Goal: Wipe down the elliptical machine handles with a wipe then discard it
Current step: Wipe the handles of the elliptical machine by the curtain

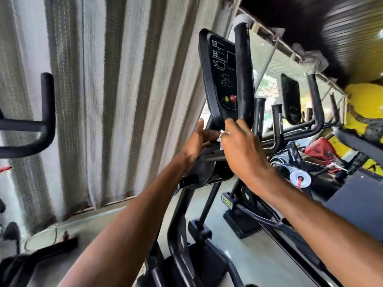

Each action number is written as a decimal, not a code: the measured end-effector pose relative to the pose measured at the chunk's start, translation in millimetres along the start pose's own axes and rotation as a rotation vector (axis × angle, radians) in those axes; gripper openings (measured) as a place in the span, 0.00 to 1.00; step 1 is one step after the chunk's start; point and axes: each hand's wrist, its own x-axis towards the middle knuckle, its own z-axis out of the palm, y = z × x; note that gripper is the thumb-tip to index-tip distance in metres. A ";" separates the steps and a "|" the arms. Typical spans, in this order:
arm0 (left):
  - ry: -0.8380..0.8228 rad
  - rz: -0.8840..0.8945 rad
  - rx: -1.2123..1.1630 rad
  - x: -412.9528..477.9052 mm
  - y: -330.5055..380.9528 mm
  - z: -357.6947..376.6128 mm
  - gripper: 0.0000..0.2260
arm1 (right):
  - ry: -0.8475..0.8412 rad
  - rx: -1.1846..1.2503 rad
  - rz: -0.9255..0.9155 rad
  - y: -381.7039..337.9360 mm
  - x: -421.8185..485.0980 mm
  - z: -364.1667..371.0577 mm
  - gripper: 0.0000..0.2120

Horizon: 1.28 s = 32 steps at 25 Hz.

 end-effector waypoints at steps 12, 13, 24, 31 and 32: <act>0.087 0.056 0.062 18.4 -15.9 -2.9 0.42 | -0.427 -0.292 -0.165 3.6 50.1 -52.3 0.07; 0.104 0.062 0.061 18.5 -15.0 0.2 0.43 | -0.404 -0.309 -0.177 9.2 57.4 -56.4 0.07; 0.006 0.133 -0.215 22.5 24.6 31.0 0.37 | -0.464 -0.582 -0.637 64.9 158.8 -76.7 0.11; -0.098 0.097 -0.319 41.5 65.5 52.3 0.19 | -0.346 -0.668 -0.581 91.9 232.9 -91.3 0.14; -0.101 0.080 -0.342 44.5 64.4 53.6 0.18 | -0.334 -0.682 -0.547 93.9 242.6 -92.9 0.15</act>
